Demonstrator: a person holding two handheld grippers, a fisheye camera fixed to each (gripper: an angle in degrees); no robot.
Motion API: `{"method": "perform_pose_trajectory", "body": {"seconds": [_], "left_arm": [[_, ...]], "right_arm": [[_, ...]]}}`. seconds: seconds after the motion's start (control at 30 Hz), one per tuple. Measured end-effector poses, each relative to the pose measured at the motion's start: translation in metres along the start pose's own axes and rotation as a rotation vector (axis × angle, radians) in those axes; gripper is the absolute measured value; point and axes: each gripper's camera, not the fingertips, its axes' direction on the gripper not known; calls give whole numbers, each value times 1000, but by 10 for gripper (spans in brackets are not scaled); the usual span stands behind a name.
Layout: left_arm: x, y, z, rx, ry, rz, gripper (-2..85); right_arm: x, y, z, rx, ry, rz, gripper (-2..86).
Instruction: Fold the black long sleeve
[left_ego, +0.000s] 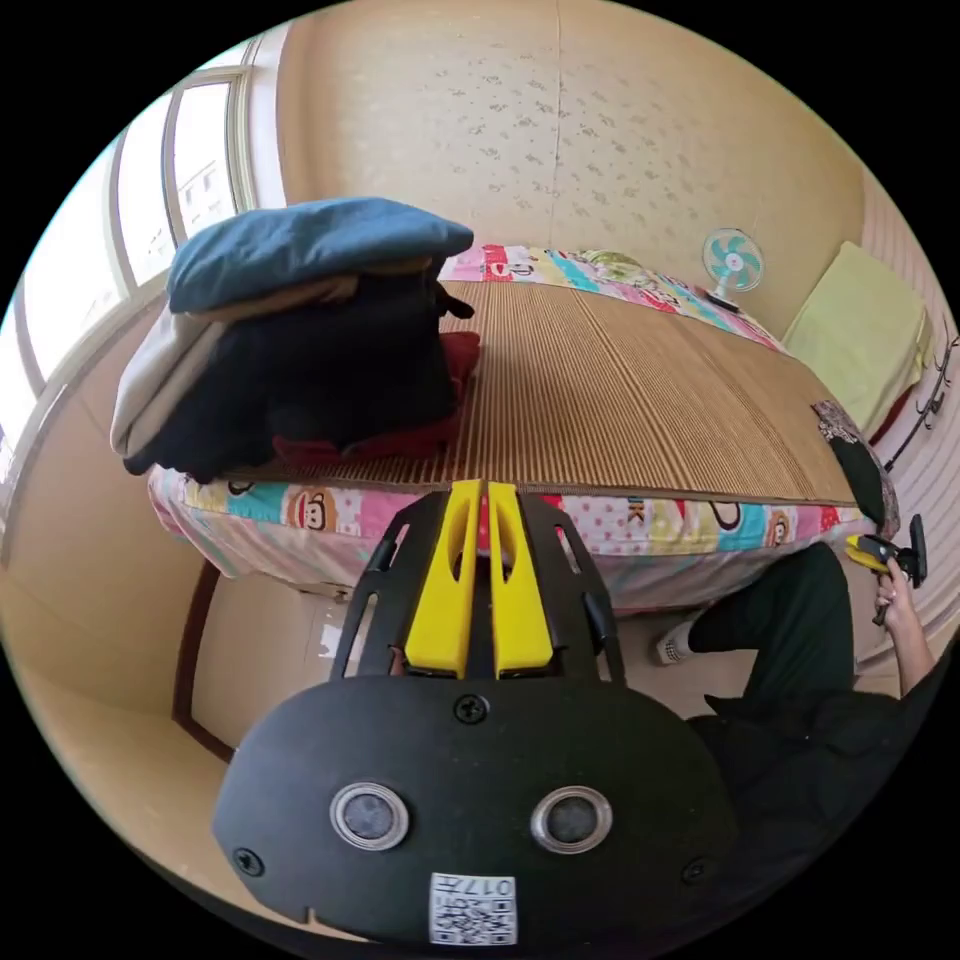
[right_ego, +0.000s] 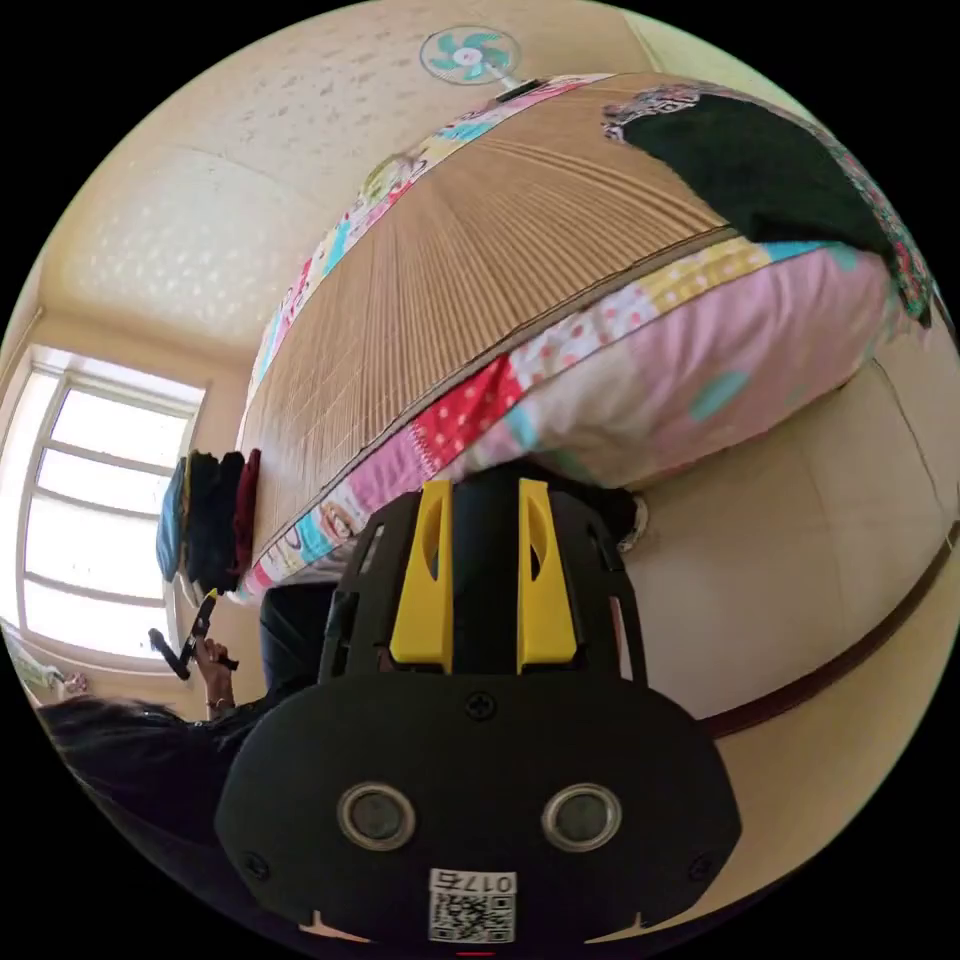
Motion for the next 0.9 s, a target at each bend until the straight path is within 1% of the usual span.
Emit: {"method": "perform_pose_trajectory", "body": {"seconds": [0.03,0.1,0.13,0.17,0.2,0.23,0.27,0.33,0.37,0.4,0.43,0.47,0.5,0.53,0.57,0.6,0.63,0.7,0.77,0.83,0.87,0.9], "left_arm": [[5,-18,-1,44,35,26,-1],[9,-43,-9,135,135,42,-3],[11,-55,-17,190,181,13,-3],[13,-60,-21,216,199,-2,-4],[19,-67,-30,261,224,-23,-4],[26,-70,-36,290,233,-39,-4],[31,-71,-39,296,231,-45,-4],[51,-66,-42,277,204,-37,-5],[57,-63,-41,264,196,-29,-5],[68,-59,-39,234,183,-6,-5],[77,-54,-36,200,171,17,-5],[81,-52,-34,182,165,27,-5],[88,-49,-31,149,155,41,-5],[94,-48,-30,130,149,53,-4],[97,-47,-29,124,147,58,-4],[102,-47,-29,119,143,62,-5],[105,-49,-27,115,150,56,-5],[108,-55,-24,107,190,45,-5],[110,-63,-19,92,233,28,-5],[111,-70,-13,79,284,9,-4],[111,-72,-11,75,299,7,-4],[112,-74,-9,67,329,3,-3]], "right_arm": [[8,-7,-11,45,10,24,104],[23,-37,-52,220,45,46,109],[24,-47,-61,255,63,32,110],[25,-67,-72,305,124,8,112],[30,-89,-76,332,198,18,112],[35,-100,-76,336,228,44,111],[47,-123,-72,324,254,94,109],[68,-151,-51,273,226,140,94],[84,-164,-29,222,211,203,65],[85,-162,-21,298,207,250,46],[80,-160,-19,340,179,243,41],[62,-160,-10,350,80,174,34],[33,-156,2,346,-42,57,30],[16,-151,9,346,-83,4,29],[-23,-135,27,307,-128,-103,27],[-64,-115,52,220,-137,-214,27],[-86,-101,66,174,-137,-268,27],[-160,-36,116,-9,-182,-479,30],[-194,10,135,-93,-248,-554,36],[-210,44,128,-62,-328,-558,45],[-211,57,113,22,-325,-530,53],[-207,63,94,139,-275,-484,67]]}}
